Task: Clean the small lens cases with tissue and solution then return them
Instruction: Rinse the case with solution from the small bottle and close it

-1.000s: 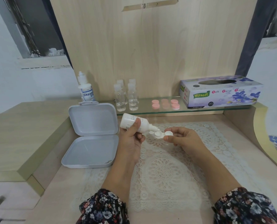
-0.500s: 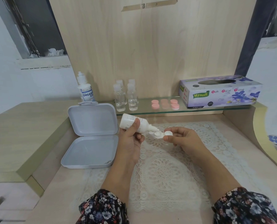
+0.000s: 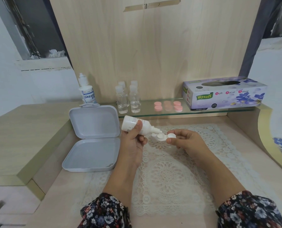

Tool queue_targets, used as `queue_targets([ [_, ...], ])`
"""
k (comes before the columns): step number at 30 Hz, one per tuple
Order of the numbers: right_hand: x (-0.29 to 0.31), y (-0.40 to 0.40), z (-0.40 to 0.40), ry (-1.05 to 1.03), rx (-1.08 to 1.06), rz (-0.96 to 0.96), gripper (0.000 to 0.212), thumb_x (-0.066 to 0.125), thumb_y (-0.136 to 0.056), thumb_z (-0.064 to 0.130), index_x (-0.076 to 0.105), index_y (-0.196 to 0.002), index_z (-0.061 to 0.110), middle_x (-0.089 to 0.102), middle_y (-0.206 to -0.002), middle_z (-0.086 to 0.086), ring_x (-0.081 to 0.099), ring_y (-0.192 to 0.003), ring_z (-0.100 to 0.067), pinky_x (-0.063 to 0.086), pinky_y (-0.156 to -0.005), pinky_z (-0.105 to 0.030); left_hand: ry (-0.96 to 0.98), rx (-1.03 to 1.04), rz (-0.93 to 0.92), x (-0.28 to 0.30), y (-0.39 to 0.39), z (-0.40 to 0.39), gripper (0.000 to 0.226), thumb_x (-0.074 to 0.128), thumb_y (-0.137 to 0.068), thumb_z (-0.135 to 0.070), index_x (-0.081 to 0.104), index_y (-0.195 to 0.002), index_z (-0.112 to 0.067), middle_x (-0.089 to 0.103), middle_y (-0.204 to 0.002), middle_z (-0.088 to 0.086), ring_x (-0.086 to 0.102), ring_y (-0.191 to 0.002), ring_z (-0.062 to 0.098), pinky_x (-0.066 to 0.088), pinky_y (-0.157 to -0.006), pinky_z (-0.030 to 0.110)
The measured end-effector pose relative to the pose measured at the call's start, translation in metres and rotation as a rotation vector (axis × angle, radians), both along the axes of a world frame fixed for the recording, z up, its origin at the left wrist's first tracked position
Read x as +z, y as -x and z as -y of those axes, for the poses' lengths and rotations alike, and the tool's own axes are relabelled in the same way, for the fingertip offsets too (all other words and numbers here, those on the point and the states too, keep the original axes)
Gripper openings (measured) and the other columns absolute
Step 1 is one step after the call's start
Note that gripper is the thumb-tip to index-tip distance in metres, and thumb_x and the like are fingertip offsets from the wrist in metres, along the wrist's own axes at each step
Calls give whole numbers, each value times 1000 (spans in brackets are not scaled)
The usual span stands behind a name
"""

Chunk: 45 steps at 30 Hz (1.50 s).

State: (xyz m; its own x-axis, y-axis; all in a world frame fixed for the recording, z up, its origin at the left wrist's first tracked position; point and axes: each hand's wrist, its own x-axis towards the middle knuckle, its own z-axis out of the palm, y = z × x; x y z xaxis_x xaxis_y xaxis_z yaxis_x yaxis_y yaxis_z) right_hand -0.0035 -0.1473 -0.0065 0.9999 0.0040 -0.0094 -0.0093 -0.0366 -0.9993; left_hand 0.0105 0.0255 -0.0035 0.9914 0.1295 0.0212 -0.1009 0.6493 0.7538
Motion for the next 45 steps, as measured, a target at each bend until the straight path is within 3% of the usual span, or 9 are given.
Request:
queue_targets([
  [14,0,0,0,-12,0,6,23,78,-75,5,73,-97,10,68,-71,-2,53,-48,2,40,-51,-8,-11,6,-1,0,0,0,32,70,-70,-21,54,-96,-12,66,-70,0,38,-46,8,33,-42,19],
  [21,0,0,0,-10,2,7,23,79,-74,6,73,-96,12,71,-76,-4,55,-52,1,42,-61,-16,3,8,-5,0,0,0,32,70,-68,-21,54,-95,-13,66,-69,0,38,-45,7,33,-42,19],
  [26,0,0,0,-7,1,10,22,78,-75,7,73,-95,13,70,-76,-4,55,-51,2,42,-55,-10,1,6,-4,0,0,0,34,71,-68,-21,54,-95,-13,65,-70,1,38,-45,8,33,-43,20],
  [45,0,0,0,-11,1,-1,22,78,-75,6,73,-96,12,69,-72,0,54,-50,2,41,-54,-11,-11,-1,12,0,0,0,28,69,-70,-20,54,-92,-12,65,-69,0,38,-44,7,32,-42,20],
])
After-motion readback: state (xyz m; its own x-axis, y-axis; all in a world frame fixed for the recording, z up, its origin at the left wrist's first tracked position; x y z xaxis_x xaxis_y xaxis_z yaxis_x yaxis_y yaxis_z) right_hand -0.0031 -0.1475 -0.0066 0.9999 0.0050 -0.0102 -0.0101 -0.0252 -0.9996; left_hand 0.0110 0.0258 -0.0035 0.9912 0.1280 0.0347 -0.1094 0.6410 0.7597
